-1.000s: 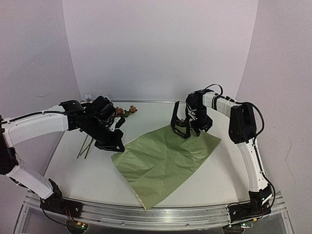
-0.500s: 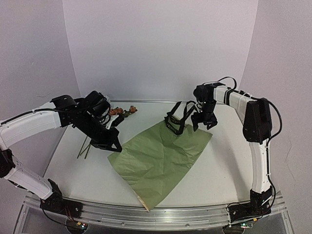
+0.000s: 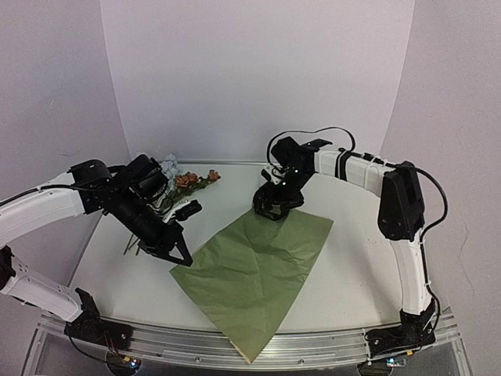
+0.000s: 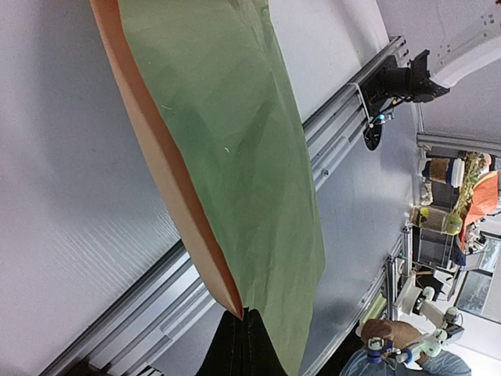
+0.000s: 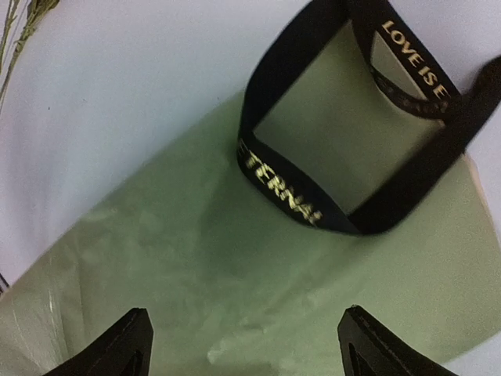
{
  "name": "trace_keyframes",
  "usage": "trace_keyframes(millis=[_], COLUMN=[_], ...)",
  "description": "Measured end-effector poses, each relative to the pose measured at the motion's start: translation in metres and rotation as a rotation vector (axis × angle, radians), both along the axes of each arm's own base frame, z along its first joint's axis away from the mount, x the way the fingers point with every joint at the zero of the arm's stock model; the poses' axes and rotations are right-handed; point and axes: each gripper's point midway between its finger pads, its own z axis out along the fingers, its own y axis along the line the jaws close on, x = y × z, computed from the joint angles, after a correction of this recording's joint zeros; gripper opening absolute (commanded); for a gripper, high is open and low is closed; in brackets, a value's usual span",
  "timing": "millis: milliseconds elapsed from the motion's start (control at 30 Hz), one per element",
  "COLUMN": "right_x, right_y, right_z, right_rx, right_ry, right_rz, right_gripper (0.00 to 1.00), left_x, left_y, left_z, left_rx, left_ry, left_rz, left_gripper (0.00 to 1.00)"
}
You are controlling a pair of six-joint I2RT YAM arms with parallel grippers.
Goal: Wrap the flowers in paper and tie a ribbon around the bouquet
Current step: Adjust the ribbon on the folded wrapping paper.
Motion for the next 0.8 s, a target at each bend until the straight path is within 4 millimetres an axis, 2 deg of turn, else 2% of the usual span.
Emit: trace_keyframes(millis=[233, 400, 533, 633, 700, 800], right_x=[0.025, 0.027, 0.035, 0.047, 0.053, 0.053], right_y=[0.018, 0.02, 0.022, 0.025, 0.025, 0.017], right_z=[-0.042, -0.059, -0.059, -0.053, -0.048, -0.048], right_rx=[0.006, -0.04, -0.065, -0.065, -0.064, -0.097], right_ry=[0.032, 0.023, -0.006, -0.037, -0.052, -0.05], right_rz=[-0.058, -0.085, -0.104, -0.126, -0.148, -0.171], right_gripper=[0.81, 0.82, 0.75, 0.63, 0.58, 0.53], left_x=[-0.024, -0.028, -0.029, -0.029, -0.028, -0.026], left_y=[0.015, 0.02, 0.022, 0.023, 0.024, 0.023], left_z=[0.009, 0.012, 0.01, 0.009, 0.008, 0.011], left_rx=[-0.054, -0.065, -0.049, -0.042, -0.039, -0.04], left_ry=[0.023, 0.023, 0.04, 0.04, 0.036, 0.026], left_rz=[-0.012, 0.001, 0.012, 0.019, 0.022, 0.026], left_gripper=[0.0, 0.0, 0.0, 0.0, 0.0, 0.0])
